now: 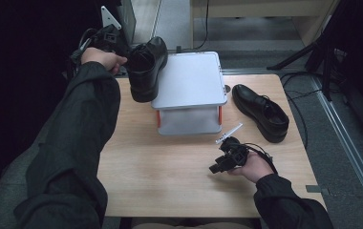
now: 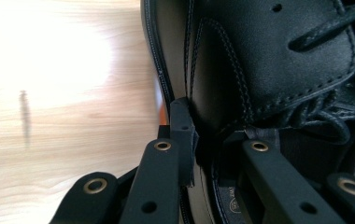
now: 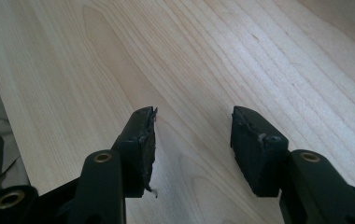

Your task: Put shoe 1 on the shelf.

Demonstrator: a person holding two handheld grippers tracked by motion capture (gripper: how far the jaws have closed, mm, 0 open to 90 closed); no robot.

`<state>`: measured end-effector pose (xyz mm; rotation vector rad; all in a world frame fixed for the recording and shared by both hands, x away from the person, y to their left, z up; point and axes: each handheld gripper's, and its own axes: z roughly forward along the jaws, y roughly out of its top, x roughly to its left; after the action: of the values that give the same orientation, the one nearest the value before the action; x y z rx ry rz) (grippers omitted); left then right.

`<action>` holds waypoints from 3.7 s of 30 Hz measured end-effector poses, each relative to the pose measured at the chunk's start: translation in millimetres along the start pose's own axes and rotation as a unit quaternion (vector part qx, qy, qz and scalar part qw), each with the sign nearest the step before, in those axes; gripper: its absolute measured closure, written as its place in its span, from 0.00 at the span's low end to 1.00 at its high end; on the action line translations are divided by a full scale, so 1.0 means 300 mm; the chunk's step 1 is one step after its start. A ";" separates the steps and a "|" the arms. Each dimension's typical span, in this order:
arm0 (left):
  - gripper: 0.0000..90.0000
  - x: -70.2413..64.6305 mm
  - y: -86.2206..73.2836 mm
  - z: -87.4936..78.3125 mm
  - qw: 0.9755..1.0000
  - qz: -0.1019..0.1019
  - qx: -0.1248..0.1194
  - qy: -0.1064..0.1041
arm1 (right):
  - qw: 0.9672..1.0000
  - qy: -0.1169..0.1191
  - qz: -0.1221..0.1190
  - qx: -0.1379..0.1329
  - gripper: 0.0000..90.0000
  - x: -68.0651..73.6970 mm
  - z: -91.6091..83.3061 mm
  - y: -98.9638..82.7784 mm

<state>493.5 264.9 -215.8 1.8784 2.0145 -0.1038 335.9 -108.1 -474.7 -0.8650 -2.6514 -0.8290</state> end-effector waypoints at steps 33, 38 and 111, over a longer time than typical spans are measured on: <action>0.79 -0.129 -0.008 0.158 1.000 -0.001 0.022 -0.018 | 1.000 -0.006 0.015 -0.005 0.57 -0.008 -0.022 -0.034; 0.72 -0.120 -0.012 0.163 0.999 0.008 0.022 -0.025 | 1.000 -0.006 0.016 -0.005 0.57 -0.007 -0.021 -0.031; 0.50 0.293 -0.513 0.339 0.993 0.060 0.008 -0.097 | 1.000 0.003 -0.007 0.007 0.57 -0.022 0.014 0.053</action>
<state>363.7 300.8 -369.4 1.9137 1.7728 -0.2594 350.5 -98.2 -473.5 -0.8388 -2.6580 -0.8136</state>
